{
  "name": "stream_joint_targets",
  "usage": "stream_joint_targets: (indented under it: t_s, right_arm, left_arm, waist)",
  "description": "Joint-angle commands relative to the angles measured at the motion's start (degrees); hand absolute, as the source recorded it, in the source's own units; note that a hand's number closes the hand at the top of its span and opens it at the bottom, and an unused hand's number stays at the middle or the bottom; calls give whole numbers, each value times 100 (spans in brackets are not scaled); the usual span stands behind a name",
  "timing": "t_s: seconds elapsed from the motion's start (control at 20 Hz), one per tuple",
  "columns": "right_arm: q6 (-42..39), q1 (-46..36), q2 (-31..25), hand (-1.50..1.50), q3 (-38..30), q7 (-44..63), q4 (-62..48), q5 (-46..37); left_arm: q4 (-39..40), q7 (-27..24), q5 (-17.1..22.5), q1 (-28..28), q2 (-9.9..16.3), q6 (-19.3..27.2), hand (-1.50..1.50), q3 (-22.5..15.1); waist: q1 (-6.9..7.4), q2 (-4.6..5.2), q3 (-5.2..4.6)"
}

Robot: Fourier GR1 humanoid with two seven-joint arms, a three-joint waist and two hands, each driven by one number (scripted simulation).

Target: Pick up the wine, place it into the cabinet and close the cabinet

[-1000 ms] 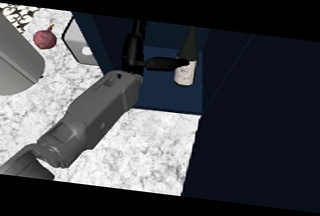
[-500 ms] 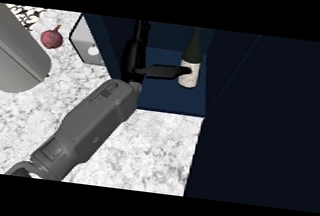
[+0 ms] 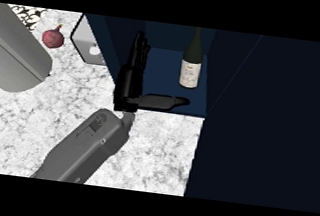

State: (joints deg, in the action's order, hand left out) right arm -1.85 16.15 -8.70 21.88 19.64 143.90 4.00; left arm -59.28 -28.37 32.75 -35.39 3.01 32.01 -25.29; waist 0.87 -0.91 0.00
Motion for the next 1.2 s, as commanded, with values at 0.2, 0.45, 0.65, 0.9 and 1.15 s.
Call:
stream_joint_targets:
  t_s: [0.2,0.45,0.65,0.9,1.15]
  right_arm:
    - [124,385,-182,-150,219,470,1349,-38]
    - [180,80,-245,-150,-3,658,1244,-4]
    - [-250,406,-596,150,31,650,1217,311]
    - [-847,124,-990,150,965,870,1028,211]
    - [-880,-121,-868,150,1650,1216,1120,258]
  left_arm:
    - [-2040,213,-257,1573,243,328,-150,-598]
    - [-3346,524,-512,2386,634,552,-150,-986]
    - [-3833,367,-725,3005,738,582,-150,-1243]
    - [-4177,171,-816,3614,969,621,-150,-1415]
    - [-4929,213,-734,4128,1597,450,-150,-1170]
  waist:
    - [-85,23,1]
    - [-64,50,-1]
    - [-107,58,1]
    - [-67,41,-8]
    - [-19,47,-10]
